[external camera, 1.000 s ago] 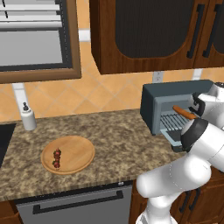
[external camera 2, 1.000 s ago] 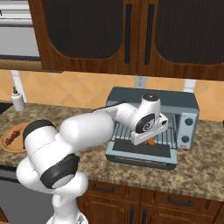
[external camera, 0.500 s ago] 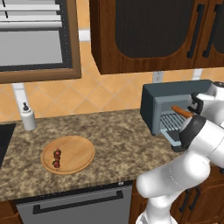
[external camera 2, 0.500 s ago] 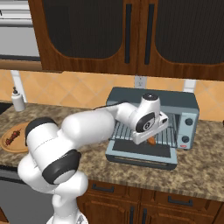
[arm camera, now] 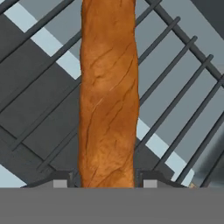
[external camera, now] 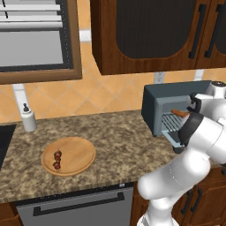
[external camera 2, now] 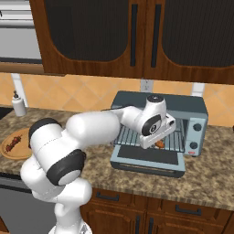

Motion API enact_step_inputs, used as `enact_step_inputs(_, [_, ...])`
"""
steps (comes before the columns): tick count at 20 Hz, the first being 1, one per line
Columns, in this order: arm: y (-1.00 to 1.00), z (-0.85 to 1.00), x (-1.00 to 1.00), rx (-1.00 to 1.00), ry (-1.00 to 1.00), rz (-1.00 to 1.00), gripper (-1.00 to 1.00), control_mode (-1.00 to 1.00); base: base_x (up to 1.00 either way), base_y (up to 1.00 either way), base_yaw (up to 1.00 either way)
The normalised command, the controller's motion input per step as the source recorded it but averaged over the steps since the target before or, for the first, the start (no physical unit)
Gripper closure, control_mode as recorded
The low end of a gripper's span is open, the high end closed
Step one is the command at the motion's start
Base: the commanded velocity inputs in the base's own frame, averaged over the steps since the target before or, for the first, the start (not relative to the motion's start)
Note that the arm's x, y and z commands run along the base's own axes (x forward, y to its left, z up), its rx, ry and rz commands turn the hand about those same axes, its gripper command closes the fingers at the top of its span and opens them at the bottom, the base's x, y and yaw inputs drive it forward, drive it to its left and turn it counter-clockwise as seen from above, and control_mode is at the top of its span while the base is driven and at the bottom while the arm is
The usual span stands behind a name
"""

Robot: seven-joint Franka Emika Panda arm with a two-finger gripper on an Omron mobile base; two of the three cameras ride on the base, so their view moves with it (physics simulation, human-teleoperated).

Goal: Pick up the kebab skewer and baguette bread, and place them inside the toaster oven. Close the toaster oven door and start by setting the timer.

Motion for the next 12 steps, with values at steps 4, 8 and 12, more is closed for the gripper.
enact_step_inputs(4, [-0.38, -0.01, -0.11, -0.01, -0.02, 0.0, -1.0, -1.0, 0.0, 0.0, 0.0])
enact_step_inputs(8, [-0.22, 0.02, -0.19, 0.0, -0.03, 0.0, -1.0, -1.0, 0.0, 0.0, 0.0])
enact_step_inputs(12, [-0.02, 0.37, -0.62, 0.0, -0.08, 0.0, -1.0, -1.0, 0.0, 0.0, 0.0])
